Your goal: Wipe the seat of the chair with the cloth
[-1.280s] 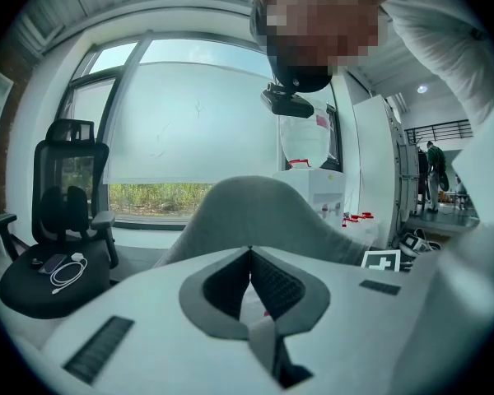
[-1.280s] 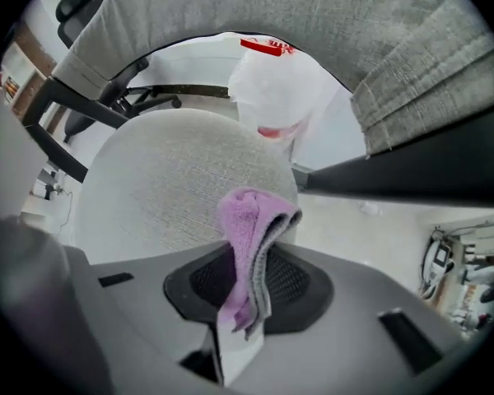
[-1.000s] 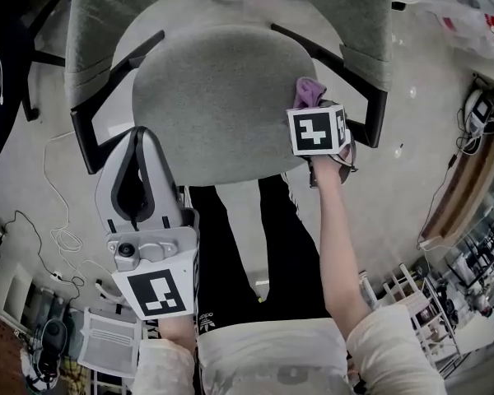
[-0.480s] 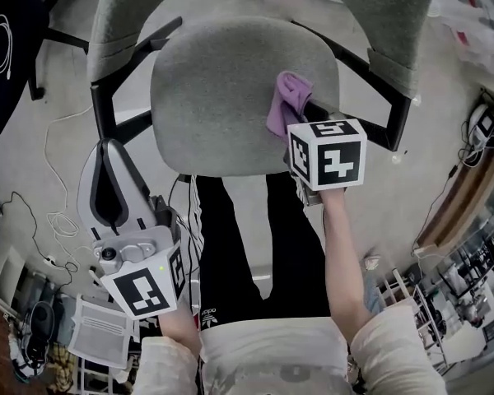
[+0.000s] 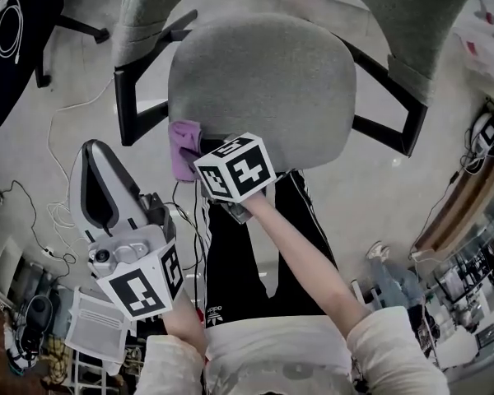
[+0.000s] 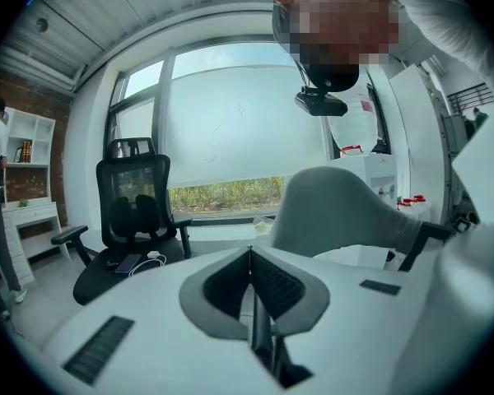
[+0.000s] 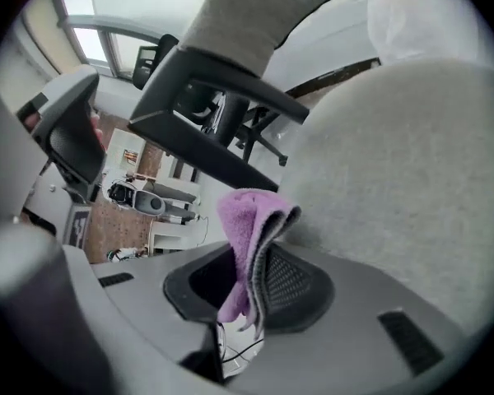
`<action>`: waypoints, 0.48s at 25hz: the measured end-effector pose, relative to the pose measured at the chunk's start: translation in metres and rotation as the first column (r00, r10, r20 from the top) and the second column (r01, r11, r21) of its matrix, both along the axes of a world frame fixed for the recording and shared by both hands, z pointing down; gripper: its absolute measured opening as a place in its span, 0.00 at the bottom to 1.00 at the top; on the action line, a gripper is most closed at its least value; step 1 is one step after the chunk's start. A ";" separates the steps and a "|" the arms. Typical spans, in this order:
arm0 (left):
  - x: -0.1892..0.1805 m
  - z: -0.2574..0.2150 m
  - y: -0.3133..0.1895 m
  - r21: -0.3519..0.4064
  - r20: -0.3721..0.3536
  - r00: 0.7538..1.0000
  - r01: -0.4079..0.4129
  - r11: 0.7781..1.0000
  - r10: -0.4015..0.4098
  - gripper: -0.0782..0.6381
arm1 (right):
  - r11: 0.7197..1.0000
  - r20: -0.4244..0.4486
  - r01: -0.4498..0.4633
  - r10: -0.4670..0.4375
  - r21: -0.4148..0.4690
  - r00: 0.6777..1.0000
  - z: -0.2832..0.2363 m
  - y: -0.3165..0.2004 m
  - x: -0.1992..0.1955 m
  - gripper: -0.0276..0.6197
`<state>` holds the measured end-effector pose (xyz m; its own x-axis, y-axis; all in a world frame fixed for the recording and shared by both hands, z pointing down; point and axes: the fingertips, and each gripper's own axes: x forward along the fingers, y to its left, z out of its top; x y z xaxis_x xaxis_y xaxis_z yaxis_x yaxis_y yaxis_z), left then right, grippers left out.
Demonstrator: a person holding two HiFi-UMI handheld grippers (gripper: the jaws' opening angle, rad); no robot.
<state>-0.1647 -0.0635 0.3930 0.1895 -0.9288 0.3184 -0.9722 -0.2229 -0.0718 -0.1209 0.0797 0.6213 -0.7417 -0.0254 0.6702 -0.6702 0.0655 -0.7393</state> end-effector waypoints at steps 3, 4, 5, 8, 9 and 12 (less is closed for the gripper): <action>-0.003 0.002 -0.001 -0.003 -0.003 1.000 0.001 1.000 -0.001 0.13 | 0.998 -0.040 0.064 -0.064 0.001 0.997 0.018 0.010 -0.019 0.18; -0.004 0.002 -0.002 -0.003 -0.003 1.000 0.003 1.000 -0.003 0.13 | 0.996 -0.058 0.086 -0.085 0.005 0.995 0.023 0.013 -0.022 0.18; -0.005 0.003 -0.002 -0.003 -0.004 1.000 0.005 1.000 -0.005 0.13 | 0.995 -0.073 0.101 -0.100 0.007 0.992 0.027 0.015 -0.024 0.18; -0.007 0.008 -0.003 -0.009 -0.005 1.000 0.007 1.000 -0.007 0.13 | 0.994 -0.099 0.109 -0.108 0.010 0.989 0.037 0.020 -0.027 0.18; -0.007 0.009 -0.003 -0.011 -0.006 1.000 0.005 1.000 -0.005 0.13 | 0.994 -0.103 0.105 -0.103 0.013 0.989 0.038 0.021 -0.027 0.18; -0.002 0.011 -0.004 -0.015 -0.010 1.000 -0.010 1.000 0.009 0.13 | 0.995 -0.113 0.097 -0.094 0.022 0.989 0.038 0.021 -0.026 0.18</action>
<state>-0.1664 -0.0678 0.4035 0.2015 -0.9223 0.3299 -0.9707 -0.2331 -0.0585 -0.1468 0.1007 0.6596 -0.6622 0.0225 0.7490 -0.7382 0.1520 -0.6573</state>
